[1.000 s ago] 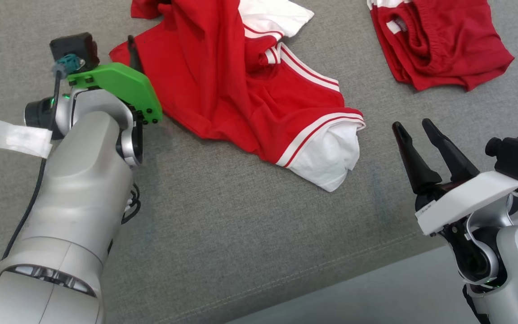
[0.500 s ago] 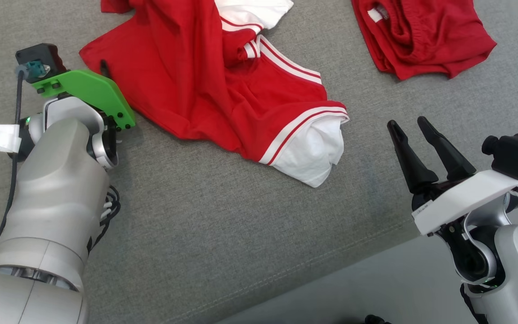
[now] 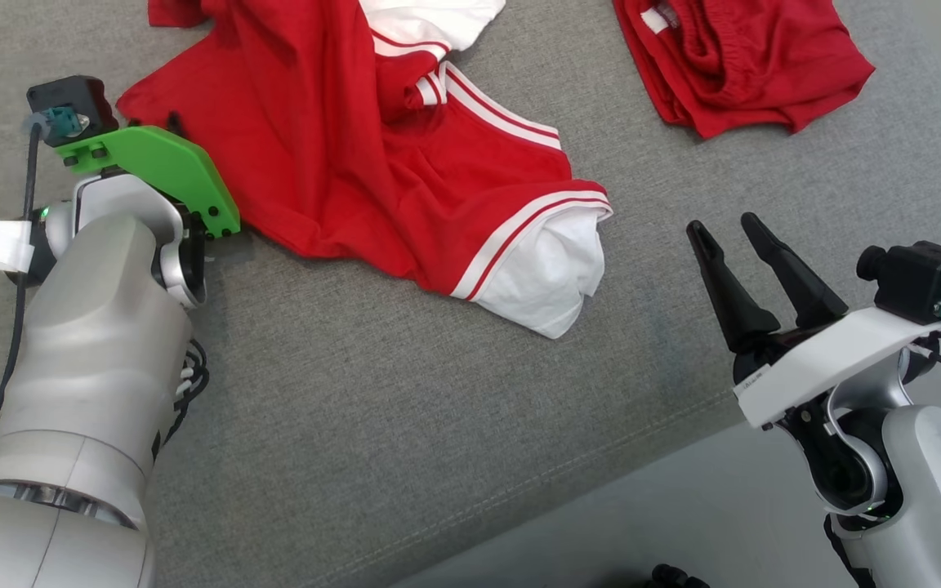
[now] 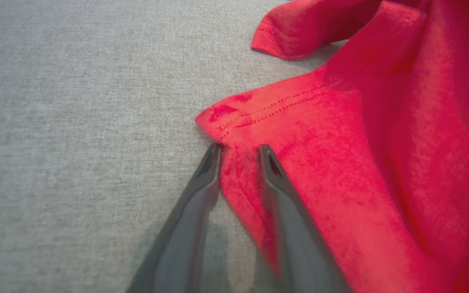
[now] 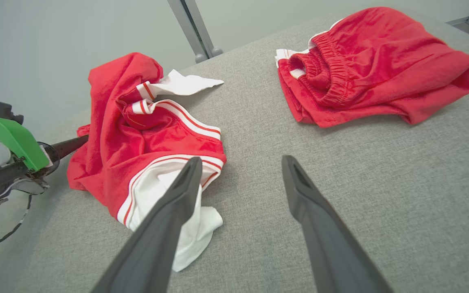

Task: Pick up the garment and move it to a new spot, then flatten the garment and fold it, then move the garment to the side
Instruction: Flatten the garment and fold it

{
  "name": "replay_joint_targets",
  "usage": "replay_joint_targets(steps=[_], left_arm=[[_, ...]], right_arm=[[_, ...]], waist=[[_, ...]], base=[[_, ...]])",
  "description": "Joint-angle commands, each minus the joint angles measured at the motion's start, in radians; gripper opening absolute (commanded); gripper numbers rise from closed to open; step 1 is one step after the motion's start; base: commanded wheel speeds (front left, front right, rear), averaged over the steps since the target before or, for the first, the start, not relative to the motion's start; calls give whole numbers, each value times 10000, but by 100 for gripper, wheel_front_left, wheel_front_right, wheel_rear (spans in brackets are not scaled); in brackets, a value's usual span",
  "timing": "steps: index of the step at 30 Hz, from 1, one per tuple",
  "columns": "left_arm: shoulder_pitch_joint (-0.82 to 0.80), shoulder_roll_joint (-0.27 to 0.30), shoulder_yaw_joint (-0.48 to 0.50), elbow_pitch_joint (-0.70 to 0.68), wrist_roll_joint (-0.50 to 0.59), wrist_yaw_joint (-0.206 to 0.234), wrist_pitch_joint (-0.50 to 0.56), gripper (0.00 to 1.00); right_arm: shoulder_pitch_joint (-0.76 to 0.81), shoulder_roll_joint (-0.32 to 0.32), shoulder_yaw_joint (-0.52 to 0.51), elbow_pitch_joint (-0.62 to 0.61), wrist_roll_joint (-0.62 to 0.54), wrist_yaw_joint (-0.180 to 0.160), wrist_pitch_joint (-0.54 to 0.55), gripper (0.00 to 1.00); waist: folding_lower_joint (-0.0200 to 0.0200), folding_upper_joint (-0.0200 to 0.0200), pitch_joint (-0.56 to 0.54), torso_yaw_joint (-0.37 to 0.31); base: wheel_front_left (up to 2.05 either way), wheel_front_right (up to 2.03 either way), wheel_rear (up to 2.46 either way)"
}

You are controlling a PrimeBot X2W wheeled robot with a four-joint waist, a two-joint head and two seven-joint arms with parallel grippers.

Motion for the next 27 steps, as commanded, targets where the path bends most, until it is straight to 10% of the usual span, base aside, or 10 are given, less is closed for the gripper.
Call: replay_joint_targets(steps=[1, 17, 27], left_arm=[[310, -97, -91, 145, 81, 32, -88, 0], [1282, -491, 539, -763, -385, -33, -1813, 0], [5091, -479, 2123, -5642, 1424, 1057, -1844, 0]], right_arm=[[-78, -43, 25, 69, -17, -3, -72, 100], [551, -138, -762, -23, -173, -2, -89, 100], [1098, 139, -1435, -181, -517, -2, 228, 100]], waist=[[-1, 0, -55, -22], [-1, 0, -985, 1673], [-1, 0, -1552, 2920]], base=[[0, 0, 0], [0, 0, 0], [0, 0, 0]])
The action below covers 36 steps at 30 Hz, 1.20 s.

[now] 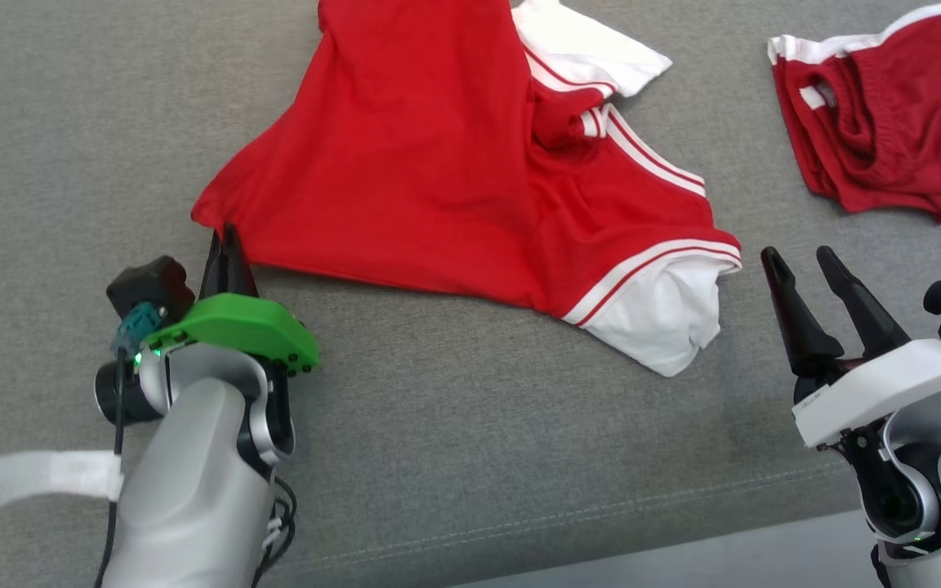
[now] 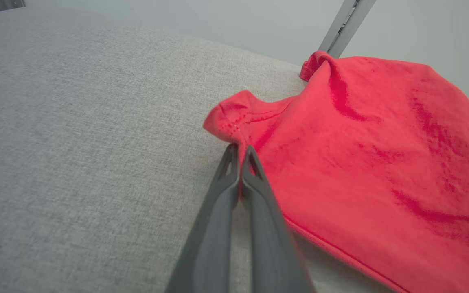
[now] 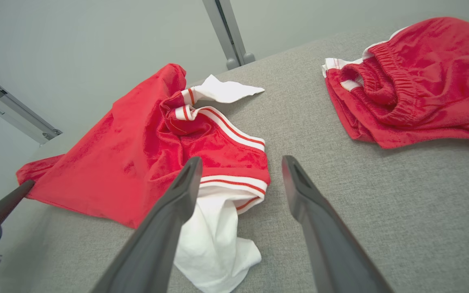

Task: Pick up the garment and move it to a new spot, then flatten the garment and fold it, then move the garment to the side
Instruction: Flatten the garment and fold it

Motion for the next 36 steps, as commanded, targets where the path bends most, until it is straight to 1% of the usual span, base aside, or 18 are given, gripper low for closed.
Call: replay_joint_targets(steps=[1, 4, 8, 11, 15, 18, 21, 22, 23, 24, 25, 28, 34, 36], left_arm=[[702, -35, 240, -741, 396, 154, -43, 0], [1805, -128, 656, -1966, 939, 280, -44, 0], [2944, -259, 1162, -3044, 1426, 365, -41, 0], [3506, -300, 1435, -3407, 1582, 356, -40, 0], [3942, -357, 1651, -3680, 1742, 234, -39, 0], [4086, -373, 1726, -3836, 1763, 221, -38, 0], [4159, -394, 1696, -3955, 1801, 165, -38, 0], [4144, -395, 1686, -4006, 1809, 139, -38, 30], [4109, -397, 1691, -4063, 1787, 133, -38, 50], [4079, -400, 1638, -4089, 1714, 114, -36, 73], [4029, -401, 1596, -4173, 1699, 109, -38, 100], [3931, -398, 1496, -4386, 1694, 147, -37, 100], [4143, -401, 1394, -5161, 1959, 263, -37, 100], [4263, -398, 1397, -5443, 2060, 262, -37, 100]], right_arm=[[228, 34, -134, -73, -65, 0, 91, 100], [511, 84, -381, -167, -139, 0, 245, 100], [916, 170, -765, -261, -280, 0, 415, 100], [1230, 294, -1079, -336, -333, 0, 518, 100], [1511, 439, -1436, -300, -413, 0, 586, 100], [1455, 465, -1514, -239, -378, 0, 567, 100], [1050, 485, -1395, -22, -203, 0, 613, 100], [863, 401, -1307, 99, -190, 0, 661, 100], [680, 319, -1206, 255, -160, 0, 713, 100], [474, 273, -1092, 421, -81, 0, 777, 100], [251, 206, -997, 608, 0, 0, 823, 100], [-408, -179, -807, 1395, 151, -2, 1113, 100], [-1375, -738, -594, 3204, 287, 2, 1489, 100], [-1619, -828, -485, 3728, 372, 2, 1543, 100]], waist=[[0, 0, -443, 645], [0, 0, -494, 821], [0, 0, -488, 899], [0, 0, -457, 912], [0, 0, -417, 834], [0, 0, -402, 785], [0, 0, -383, 780], [0, 0, -379, 798], [0, 0, -375, 834], [0, 0, -378, 890], [0, 0, -382, 954], [0, 0, -386, 1216], [0, 0, -394, 1877], [0, 0, -384, 2066]], base=[[0, 0, 0], [0, 0, 0], [0, 0, 0], [0, 0, 0], [0, 0, 0], [0, 0, 0], [0, 0, 0], [0, 0, 0], [0, 0, 0], [0, 0, 0], [0, 0, 0], [0, 0, 0], [0, 0, 0], [0, 0, 0]])
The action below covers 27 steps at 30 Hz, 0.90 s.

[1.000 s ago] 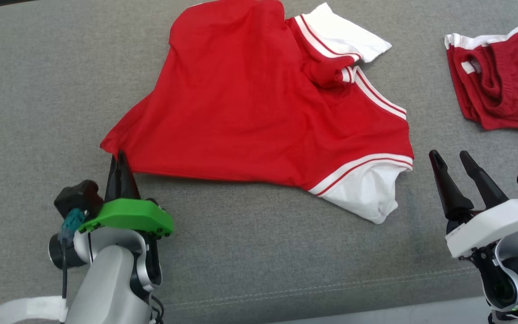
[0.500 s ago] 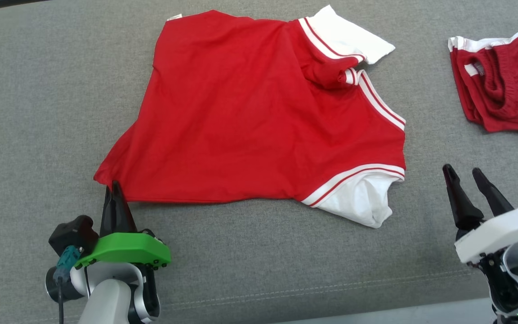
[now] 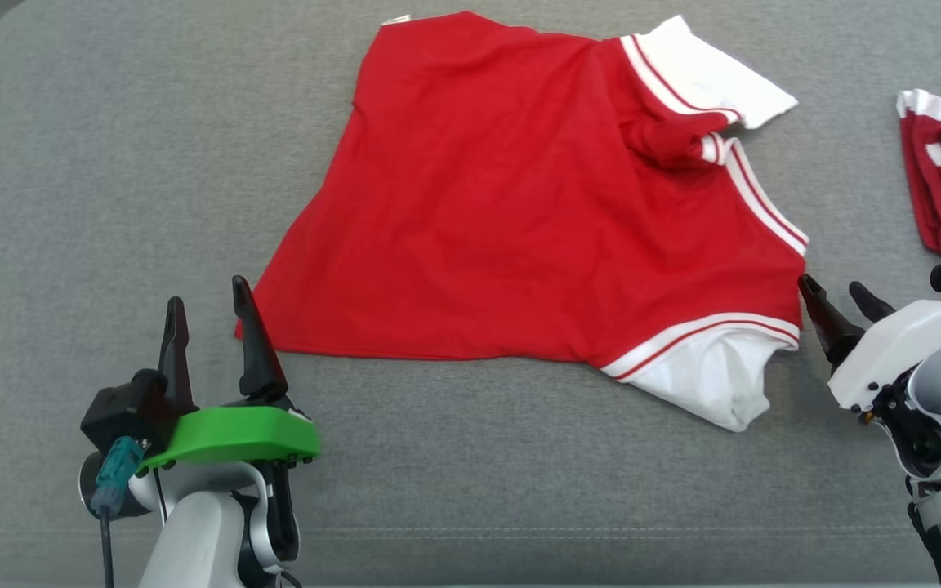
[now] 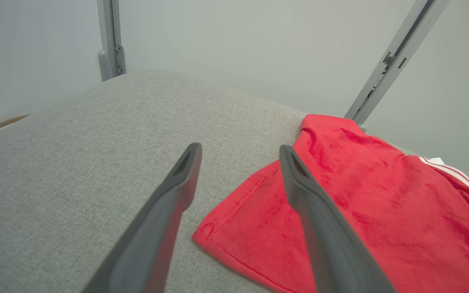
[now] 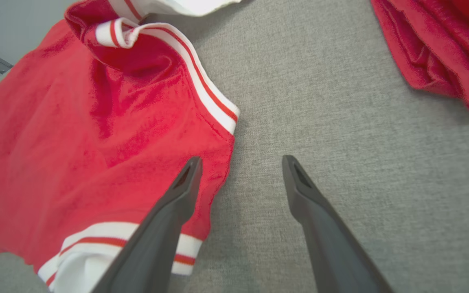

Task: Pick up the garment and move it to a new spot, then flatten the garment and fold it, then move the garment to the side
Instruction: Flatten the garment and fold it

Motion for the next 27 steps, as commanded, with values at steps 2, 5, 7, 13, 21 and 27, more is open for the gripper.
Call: replay_joint_targets(steps=[2, 5, 7, 13, 21, 27], left_arm=[[257, 26, 18, -269, 114, 20, -25, 100], [335, 25, -10, -589, 105, 38, -25, 100], [406, 25, -81, -728, 120, 60, -26, 100], [489, 25, -187, -889, 116, 113, -26, 100], [579, 26, -236, -1021, 57, 109, -26, 100], [520, 26, -407, -1139, 47, 99, -26, 100]], right_arm=[[-314, -94, 114, 439, 143, 3, 84, 100], [-630, -269, 363, 1023, 285, 3, 199, 100], [-800, -410, 543, 1370, 349, 2, 290, 100], [-1332, -784, 1124, 2105, 246, 2, 150, 10], [-2369, -1361, 1449, 2667, 165, 0, -500, 0], [-3153, -1773, 1520, 3023, -16, 0, -807, 0]], waist=[[-1, 0, 13, 436], [-1, 0, 20, 657], [-1, 0, 20, 778], [-1, 0, 8, 1003], [-1, 0, 3, 1131], [-1, 0, 105, 1159]], base=[[0, 0, 0], [0, 0, 0], [0, 0, 0], [0, 0, 0], [0, 0, 0], [0, 0, 0]])
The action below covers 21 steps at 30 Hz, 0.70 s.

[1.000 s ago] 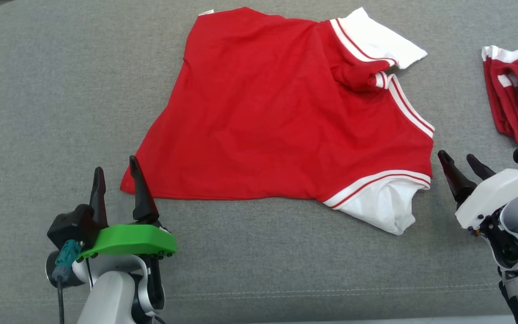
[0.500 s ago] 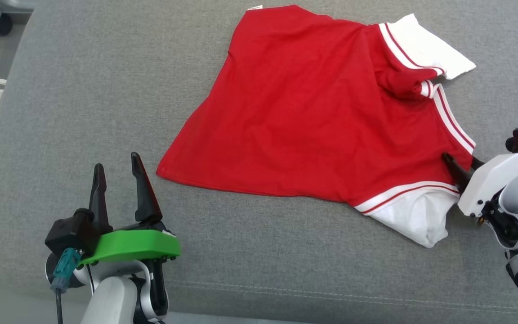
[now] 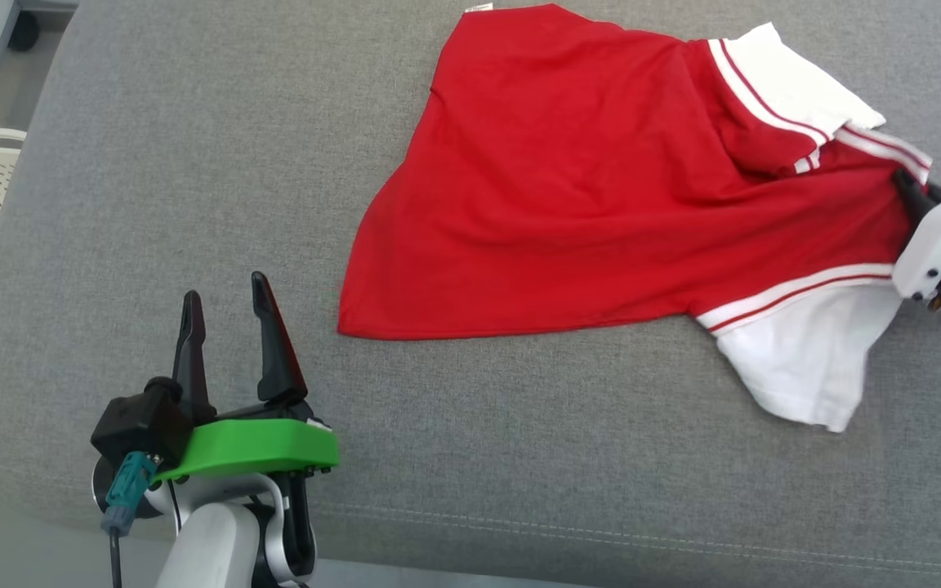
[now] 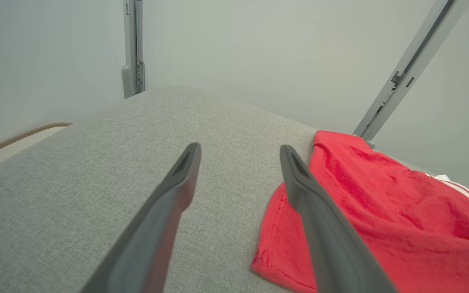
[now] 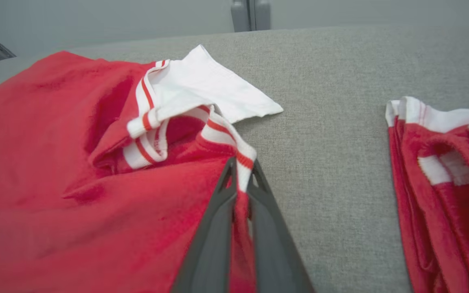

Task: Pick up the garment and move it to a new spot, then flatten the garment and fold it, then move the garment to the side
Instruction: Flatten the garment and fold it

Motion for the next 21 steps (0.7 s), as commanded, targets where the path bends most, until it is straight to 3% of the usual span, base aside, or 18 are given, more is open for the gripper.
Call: replay_joint_targets(steps=[1, 13, 15, 16, 17, 21], left_arm=[[4, 22, -69, -55, -11, 0, -26, 100], [-508, 20, -504, -143, 67, -24, -26, 100], [-547, 22, -568, -111, 103, -25, -26, 100], [-559, 20, -600, -99, 134, -29, -26, 100], [-560, 20, -651, -49, 178, -80, -26, 100], [-566, 22, -692, 111, 316, -195, -26, 100]], right_arm=[[-310, -161, 57, 118, -164, -3, -125, 0], [-2419, -703, 684, 2048, -1158, -3, -290, 0], [-2597, -790, 735, 2422, -1338, -3, -467, 47], [-2658, -809, 753, 2597, -1406, -3, -566, 93], [-2761, -789, 816, 2881, -1480, -3, -765, 100], [-2883, -709, 920, 3087, -1286, -3, -1067, 100]], waist=[[0, 0, 94, 25], [0, 0, 643, 287], [0, 0, 671, 277], [0, 0, 676, 259], [0, 0, 649, 178], [0, 0, 521, -153]], base=[[0, 0, 0], [0, 0, 0], [0, 0, 0], [0, 0, 0], [0, 0, 0], [0, 0, 0]])
